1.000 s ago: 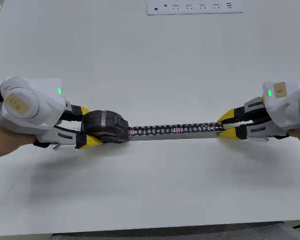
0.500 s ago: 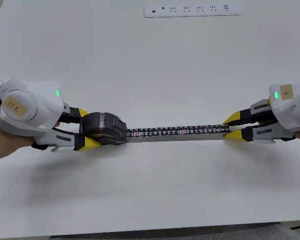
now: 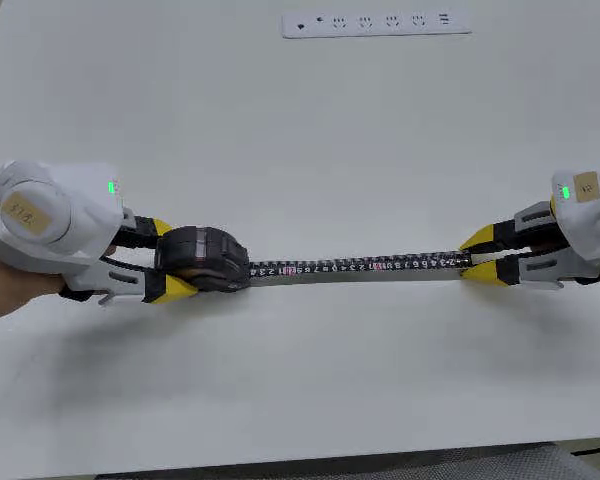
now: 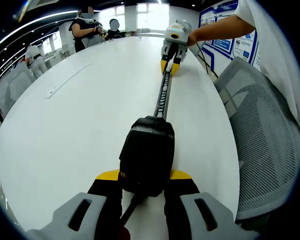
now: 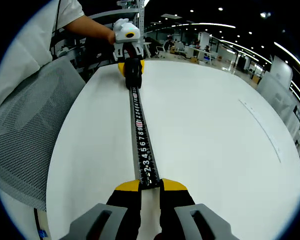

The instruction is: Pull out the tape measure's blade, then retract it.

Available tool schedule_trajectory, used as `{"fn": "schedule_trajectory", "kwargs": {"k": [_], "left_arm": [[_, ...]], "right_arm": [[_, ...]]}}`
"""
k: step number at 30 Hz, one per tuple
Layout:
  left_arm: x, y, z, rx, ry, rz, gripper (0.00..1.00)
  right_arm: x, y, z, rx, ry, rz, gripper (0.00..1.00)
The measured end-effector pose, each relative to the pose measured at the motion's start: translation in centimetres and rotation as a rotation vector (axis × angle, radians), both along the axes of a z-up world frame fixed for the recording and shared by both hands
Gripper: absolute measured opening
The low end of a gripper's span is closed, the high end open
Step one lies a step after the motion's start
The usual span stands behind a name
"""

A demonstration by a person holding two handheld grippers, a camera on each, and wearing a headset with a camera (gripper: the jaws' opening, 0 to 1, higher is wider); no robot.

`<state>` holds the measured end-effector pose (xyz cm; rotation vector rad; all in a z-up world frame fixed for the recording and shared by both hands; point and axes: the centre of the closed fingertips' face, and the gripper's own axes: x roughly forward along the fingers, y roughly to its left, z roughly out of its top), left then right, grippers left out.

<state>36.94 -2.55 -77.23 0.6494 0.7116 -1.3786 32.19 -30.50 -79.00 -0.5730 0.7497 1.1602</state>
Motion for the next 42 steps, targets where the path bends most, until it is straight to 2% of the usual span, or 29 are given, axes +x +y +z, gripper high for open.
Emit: {"fn": "schedule_trajectory", "kwargs": {"k": [14, 21, 33, 35, 38, 40, 42], "left_arm": [[0.0, -0.02, 0.04, 0.004, -0.004, 0.002, 0.27], [0.07, -0.05, 0.06, 0.0, 0.009, 0.019, 0.28], [0.06, -0.11, 0.04, 0.016, -0.011, 0.024, 0.29], [0.12, -0.03, -0.04, 0.027, -0.037, -0.003, 0.29], [-0.08, -0.05, -0.22, 0.029, -0.018, 0.002, 0.33], [-0.07, -0.11, -0.21, 0.028, -0.019, 0.005, 0.38], [-0.12, -0.13, -0.19, 0.026, -0.015, 0.005, 0.37]], "right_arm": [[-0.04, -0.44, -0.02, -0.002, 0.012, -0.01, 0.1], [-0.06, -0.32, -0.07, -0.022, 0.014, -0.011, 0.11], [-0.11, -0.27, -0.06, -0.056, 0.02, -0.007, 0.14], [0.05, -0.3, -0.02, -0.06, 0.011, -0.016, 0.16], [0.17, -0.15, 0.04, -0.049, 0.021, -0.041, 0.26], [0.08, -0.05, 0.02, -0.048, 0.02, -0.037, 0.25], [-0.01, 0.0, -0.01, -0.046, 0.023, -0.04, 0.26]]}}
